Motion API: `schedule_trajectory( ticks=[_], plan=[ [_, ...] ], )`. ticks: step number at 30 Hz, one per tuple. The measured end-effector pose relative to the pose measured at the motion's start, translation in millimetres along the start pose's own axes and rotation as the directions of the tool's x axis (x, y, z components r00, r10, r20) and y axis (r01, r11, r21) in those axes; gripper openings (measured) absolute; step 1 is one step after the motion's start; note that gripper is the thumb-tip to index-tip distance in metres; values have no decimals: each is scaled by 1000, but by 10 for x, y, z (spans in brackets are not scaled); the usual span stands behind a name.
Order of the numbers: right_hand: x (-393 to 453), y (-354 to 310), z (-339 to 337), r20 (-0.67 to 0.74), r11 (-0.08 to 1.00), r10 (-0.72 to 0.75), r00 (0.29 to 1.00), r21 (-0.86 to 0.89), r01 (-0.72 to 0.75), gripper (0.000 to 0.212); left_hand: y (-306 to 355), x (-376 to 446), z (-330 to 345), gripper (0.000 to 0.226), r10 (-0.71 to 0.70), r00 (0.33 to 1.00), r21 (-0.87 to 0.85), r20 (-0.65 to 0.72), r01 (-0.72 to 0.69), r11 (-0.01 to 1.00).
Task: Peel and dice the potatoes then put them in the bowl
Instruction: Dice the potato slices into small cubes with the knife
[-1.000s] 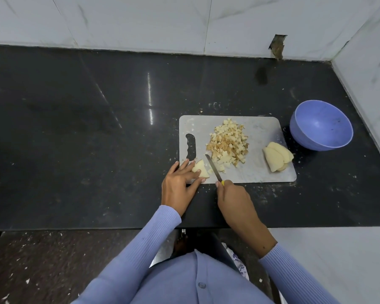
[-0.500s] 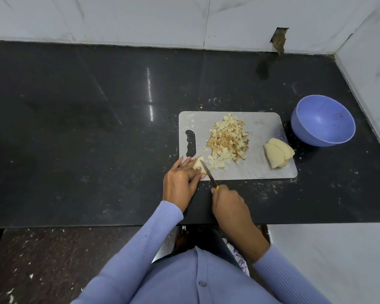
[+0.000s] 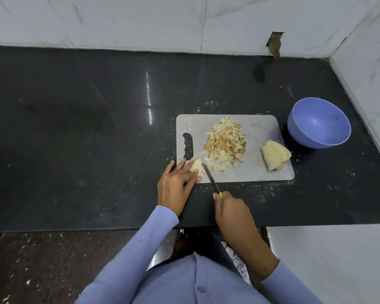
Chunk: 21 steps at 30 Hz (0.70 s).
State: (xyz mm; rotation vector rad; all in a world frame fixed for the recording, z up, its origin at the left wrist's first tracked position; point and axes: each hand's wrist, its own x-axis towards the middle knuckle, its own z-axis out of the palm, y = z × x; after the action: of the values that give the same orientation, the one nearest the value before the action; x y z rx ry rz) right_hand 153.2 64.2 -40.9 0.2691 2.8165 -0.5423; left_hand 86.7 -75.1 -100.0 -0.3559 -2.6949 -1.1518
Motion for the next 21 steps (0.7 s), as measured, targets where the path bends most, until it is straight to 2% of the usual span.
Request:
schedule_trajectory(
  ticks=[6, 15, 21],
  plan=[
    [110, -5, 24, -10, 999, 46, 999, -16, -46, 36, -2, 0, -7, 12, 27, 1000, 36, -6, -27, 999],
    [251, -111, -21, -4, 1000, -9, 1000, 28, 9, 39, -22, -20, -18, 19, -28, 998, -7, -62, 27, 1000],
    [304, -18, -39, -27, 999, 37, 999, 4, -37, 40, -42, -20, -16, 18, -39, 998, -63, -43, 36, 997]
  ],
)
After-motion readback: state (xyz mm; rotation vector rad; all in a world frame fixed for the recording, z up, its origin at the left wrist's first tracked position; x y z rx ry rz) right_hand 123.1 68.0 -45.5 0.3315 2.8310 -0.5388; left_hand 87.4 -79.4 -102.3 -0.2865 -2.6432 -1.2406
